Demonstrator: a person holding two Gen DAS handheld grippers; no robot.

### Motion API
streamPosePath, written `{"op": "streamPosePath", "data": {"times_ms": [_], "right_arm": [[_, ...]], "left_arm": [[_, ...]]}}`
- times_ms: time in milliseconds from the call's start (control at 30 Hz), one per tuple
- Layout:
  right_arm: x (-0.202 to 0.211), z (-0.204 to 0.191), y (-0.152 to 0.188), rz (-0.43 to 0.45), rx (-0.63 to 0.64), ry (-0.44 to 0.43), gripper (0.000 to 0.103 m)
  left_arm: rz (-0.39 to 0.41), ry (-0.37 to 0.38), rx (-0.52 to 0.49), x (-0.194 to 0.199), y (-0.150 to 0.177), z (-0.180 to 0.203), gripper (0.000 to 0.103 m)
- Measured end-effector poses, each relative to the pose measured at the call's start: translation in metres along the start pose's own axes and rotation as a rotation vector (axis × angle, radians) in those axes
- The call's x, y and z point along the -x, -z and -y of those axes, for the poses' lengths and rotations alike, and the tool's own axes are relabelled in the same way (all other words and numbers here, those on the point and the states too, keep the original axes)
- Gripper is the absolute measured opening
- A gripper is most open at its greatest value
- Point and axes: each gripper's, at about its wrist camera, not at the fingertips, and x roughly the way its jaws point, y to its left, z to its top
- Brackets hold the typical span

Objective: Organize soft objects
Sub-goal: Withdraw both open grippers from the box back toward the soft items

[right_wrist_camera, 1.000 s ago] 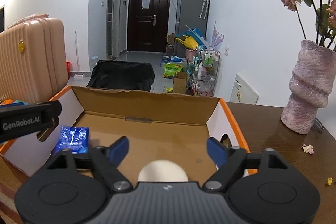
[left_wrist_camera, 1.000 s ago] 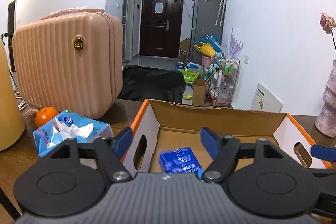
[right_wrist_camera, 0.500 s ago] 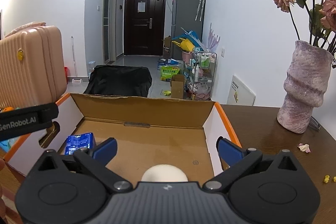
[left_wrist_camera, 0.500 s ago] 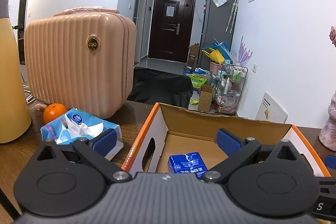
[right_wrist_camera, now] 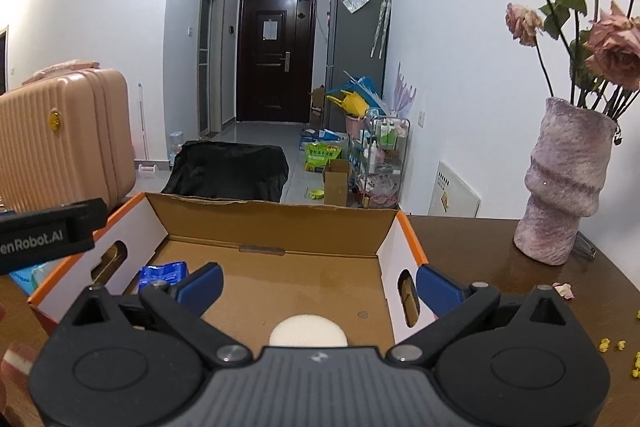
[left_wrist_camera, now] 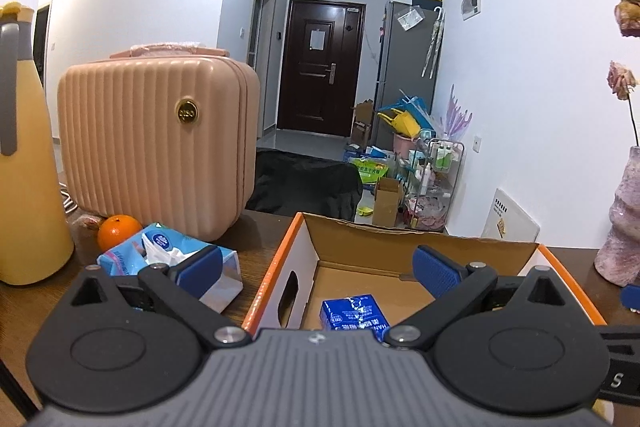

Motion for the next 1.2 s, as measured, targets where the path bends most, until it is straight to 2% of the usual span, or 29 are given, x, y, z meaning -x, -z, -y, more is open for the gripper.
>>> {"op": "streamPosePath", "data": {"times_ms": [500,1200], "right_arm": [[0.049,0.004,0.016,0.051,0.026,-0.013,0.103],[0.113,0.015,0.05,0.111,0.065,-0.052,0.103]], "left_arm": [[0.017,0.001,-0.041,0.039,0.016,-0.007,0.103],[0.047,0.047,-0.089,0.095,0.043,-0.023,0.103]]}}
